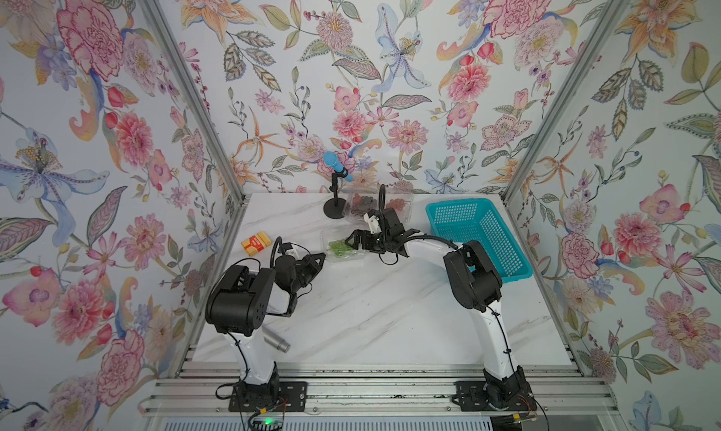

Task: Pack grapes into containers
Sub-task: Close the packing box at the center of the board.

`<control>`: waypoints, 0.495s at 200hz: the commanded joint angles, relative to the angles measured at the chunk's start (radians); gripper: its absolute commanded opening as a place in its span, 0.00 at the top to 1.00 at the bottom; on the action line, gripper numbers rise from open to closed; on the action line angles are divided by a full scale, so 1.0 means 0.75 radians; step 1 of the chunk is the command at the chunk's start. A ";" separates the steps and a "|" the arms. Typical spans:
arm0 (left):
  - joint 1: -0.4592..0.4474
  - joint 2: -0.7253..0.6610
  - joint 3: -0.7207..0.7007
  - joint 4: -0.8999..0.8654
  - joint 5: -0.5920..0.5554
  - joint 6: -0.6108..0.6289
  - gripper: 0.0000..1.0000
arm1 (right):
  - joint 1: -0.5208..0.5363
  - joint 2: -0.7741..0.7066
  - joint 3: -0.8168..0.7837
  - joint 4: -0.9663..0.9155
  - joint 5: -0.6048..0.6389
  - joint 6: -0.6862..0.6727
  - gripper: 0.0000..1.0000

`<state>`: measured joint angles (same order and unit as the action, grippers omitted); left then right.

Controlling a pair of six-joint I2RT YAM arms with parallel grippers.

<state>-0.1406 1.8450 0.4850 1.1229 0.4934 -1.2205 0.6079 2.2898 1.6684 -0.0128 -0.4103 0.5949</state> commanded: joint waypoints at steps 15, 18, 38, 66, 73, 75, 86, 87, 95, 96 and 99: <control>-0.027 0.041 0.009 0.033 0.008 -0.016 0.81 | 0.034 0.041 0.042 -0.044 -0.010 0.013 0.00; -0.027 0.041 0.008 0.033 0.008 -0.017 0.81 | 0.036 0.043 0.042 -0.044 -0.009 0.013 0.00; -0.028 0.037 0.004 0.038 0.009 -0.015 0.82 | 0.036 0.041 0.042 -0.049 -0.009 0.013 0.00; -0.027 0.037 0.004 0.027 0.011 -0.008 0.84 | 0.038 0.041 0.047 -0.056 -0.005 0.015 0.00; -0.027 0.034 0.004 0.026 0.011 -0.007 0.85 | 0.037 0.045 0.049 -0.058 -0.003 0.013 0.00; -0.028 0.035 0.003 0.025 0.011 -0.007 0.85 | 0.038 0.044 0.050 -0.059 -0.002 0.013 0.00; -0.028 0.032 0.002 0.019 0.011 -0.003 0.85 | 0.040 0.044 0.050 -0.061 0.000 0.013 0.00; -0.029 0.033 0.002 0.019 0.011 -0.003 0.85 | 0.040 0.044 0.050 -0.061 0.000 0.013 0.00; -0.029 0.033 0.002 0.014 0.011 0.001 0.85 | 0.040 0.044 0.050 -0.064 0.001 0.013 0.00; -0.029 0.033 0.002 0.013 0.011 0.001 0.86 | 0.039 0.044 0.050 -0.063 0.001 0.013 0.00; -0.028 0.032 0.003 0.012 0.011 0.003 0.86 | 0.040 0.044 0.050 -0.062 0.000 0.013 0.01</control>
<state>-0.1425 1.8534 0.4850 1.1393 0.4904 -1.2236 0.6121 2.2986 1.6833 -0.0219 -0.3985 0.5953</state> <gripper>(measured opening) 0.150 0.996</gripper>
